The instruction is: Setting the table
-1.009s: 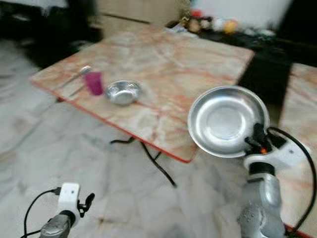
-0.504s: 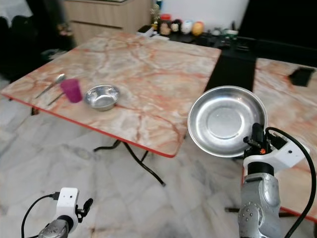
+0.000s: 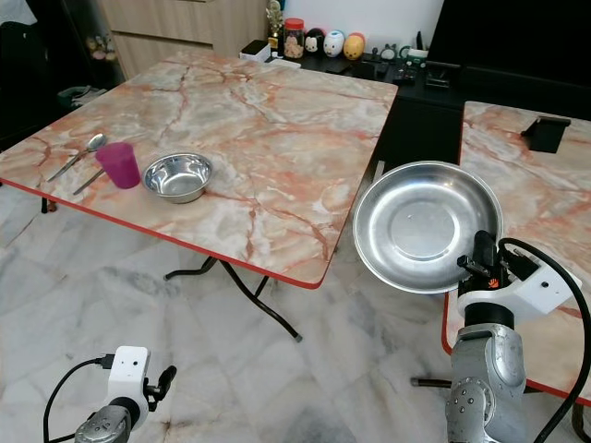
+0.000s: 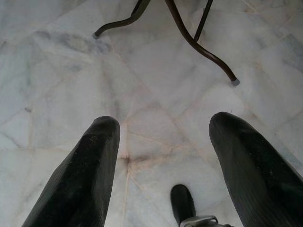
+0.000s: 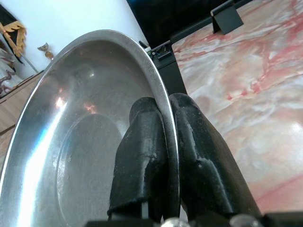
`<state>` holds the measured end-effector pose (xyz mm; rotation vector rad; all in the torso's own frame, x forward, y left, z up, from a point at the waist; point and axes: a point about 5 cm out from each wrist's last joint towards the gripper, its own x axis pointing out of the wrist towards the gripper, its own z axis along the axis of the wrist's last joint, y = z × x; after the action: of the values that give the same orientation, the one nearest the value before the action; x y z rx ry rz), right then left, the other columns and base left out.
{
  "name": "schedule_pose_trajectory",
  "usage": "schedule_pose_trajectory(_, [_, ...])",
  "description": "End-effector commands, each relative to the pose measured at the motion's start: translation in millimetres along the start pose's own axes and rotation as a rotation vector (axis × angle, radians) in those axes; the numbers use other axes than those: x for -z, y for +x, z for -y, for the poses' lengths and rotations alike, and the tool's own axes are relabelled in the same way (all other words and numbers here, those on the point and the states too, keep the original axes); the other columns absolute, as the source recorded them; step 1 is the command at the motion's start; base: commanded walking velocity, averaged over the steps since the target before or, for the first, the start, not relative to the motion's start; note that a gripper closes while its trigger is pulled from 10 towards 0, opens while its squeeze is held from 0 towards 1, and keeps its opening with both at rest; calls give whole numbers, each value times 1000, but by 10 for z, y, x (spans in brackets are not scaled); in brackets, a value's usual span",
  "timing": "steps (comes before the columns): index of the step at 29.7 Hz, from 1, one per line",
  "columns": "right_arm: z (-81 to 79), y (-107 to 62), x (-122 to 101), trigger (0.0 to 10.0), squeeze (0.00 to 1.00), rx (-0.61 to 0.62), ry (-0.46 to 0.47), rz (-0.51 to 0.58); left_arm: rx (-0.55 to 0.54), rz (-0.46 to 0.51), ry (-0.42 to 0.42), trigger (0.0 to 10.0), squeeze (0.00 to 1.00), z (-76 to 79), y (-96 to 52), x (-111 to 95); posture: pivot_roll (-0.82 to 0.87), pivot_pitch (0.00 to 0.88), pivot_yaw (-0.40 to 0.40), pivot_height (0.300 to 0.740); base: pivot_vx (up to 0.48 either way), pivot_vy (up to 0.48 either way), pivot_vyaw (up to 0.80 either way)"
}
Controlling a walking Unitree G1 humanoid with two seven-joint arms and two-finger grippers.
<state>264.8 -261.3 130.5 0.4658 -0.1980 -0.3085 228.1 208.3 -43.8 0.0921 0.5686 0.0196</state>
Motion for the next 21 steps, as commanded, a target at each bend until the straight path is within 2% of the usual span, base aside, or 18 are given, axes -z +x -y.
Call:
schedule_pose_trajectory(1, [-24,23,-22,10000,0,-14,-10,-2,8,-26,18,10000,0,5,-23,64,-15,38,-11,740,0,-311,0])
schedule_pose_trajectory(7, [-32,25,-1,10000,0,-14,-10,-9,10,-27,19,10000,0,8,-26,70,-15,27,-10,740,0,-311,-653])
schedule_pose_trajectory(21, [-6,26,26,10000,0,8,-25,-18,11,-26,22,10000,0,10,-38,87,-16,11,-12,740,0,-313,0])
